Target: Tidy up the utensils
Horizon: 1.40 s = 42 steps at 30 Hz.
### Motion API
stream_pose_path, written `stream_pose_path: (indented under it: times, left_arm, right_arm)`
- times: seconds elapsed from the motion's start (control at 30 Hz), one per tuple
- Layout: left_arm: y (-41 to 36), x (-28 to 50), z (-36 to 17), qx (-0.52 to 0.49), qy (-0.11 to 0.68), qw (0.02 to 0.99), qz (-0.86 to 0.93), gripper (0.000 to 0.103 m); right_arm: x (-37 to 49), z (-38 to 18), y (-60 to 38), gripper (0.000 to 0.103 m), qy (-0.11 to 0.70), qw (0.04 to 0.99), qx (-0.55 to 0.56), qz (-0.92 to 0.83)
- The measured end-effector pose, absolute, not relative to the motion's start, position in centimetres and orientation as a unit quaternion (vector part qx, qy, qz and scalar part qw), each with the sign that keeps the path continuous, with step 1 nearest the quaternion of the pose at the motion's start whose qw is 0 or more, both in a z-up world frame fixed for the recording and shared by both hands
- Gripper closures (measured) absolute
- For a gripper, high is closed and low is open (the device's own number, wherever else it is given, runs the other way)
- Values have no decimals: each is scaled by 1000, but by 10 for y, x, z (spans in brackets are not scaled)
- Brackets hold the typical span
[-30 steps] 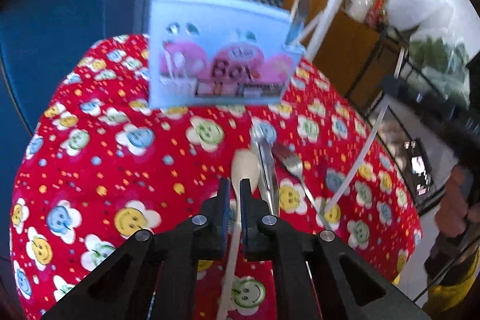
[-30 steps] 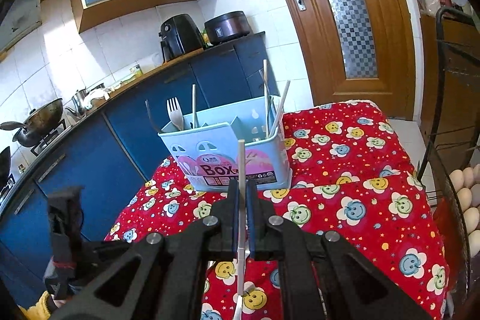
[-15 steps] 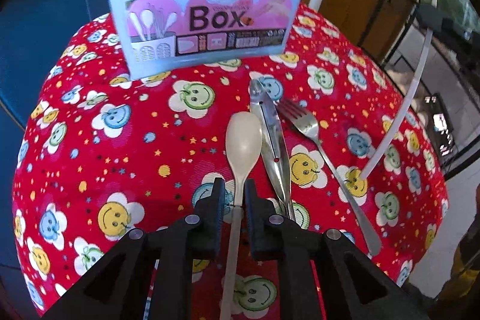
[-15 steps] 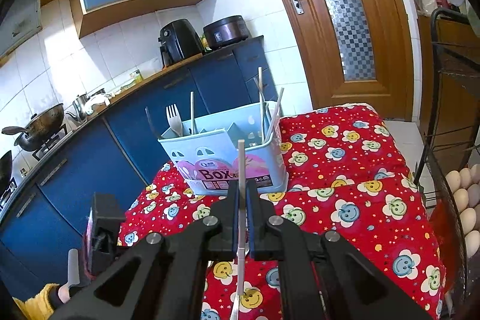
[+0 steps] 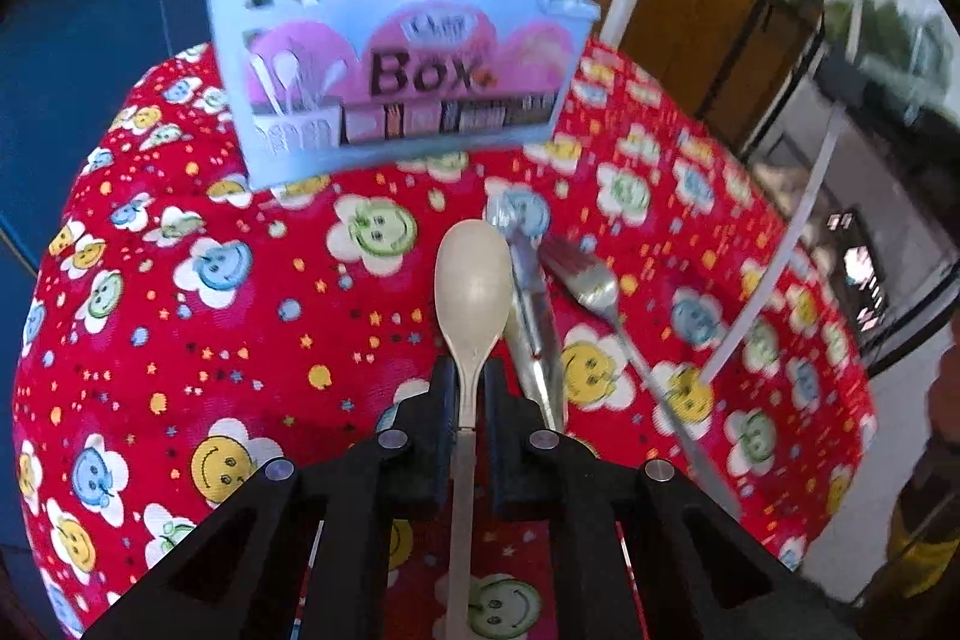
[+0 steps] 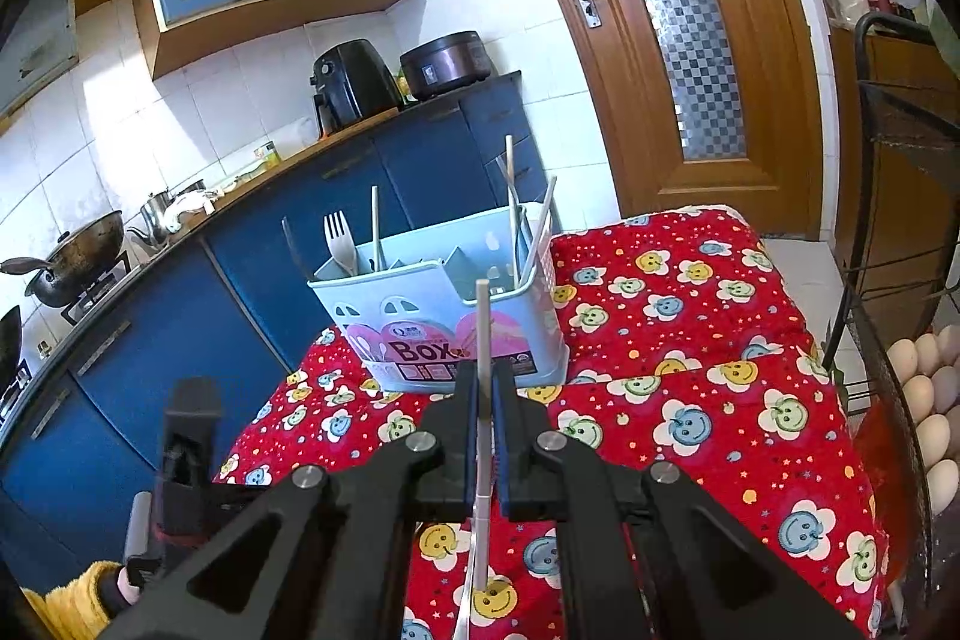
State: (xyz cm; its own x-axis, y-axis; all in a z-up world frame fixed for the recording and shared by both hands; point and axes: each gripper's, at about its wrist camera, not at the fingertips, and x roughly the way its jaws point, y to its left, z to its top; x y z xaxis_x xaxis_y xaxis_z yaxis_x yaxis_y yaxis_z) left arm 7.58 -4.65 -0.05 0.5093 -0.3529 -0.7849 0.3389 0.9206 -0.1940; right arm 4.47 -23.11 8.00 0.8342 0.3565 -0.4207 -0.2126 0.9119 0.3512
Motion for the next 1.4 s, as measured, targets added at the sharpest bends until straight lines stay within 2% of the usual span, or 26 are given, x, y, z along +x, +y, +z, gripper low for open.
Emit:
stream_pose_path:
  times: [0.5,0.53,0.57,0.7,1.03,1.27,1.4]
  left_arm:
    - [-10,62,80,-91,291,935,-181,96]
    - [-8,65,87,-92,282,938,-179,97]
    - [-7,66,90,-92,278,939,-178,103]
    - [-5,76,108,-92,258,945,-177,103]
    - [-12,88,139,-75,228,955,-173,103]
    - [0,91,127,-77,257,952,-145,103]
    - [19,99,111,-89,284,947,-124,95]
  right_arm:
    - [54,101,-229,97,226,952,142,151]
    - [55,102,-229,97,225,952,141,151]
    - [57,104,-228,97,223,953,140,151]
    - [62,110,-228,97,218,954,138,152]
    - [72,113,-232,97,217,953,142,155]
    - [74,113,-232,97,220,952,143,158]
    - [75,113,-232,97,220,952,143,157]
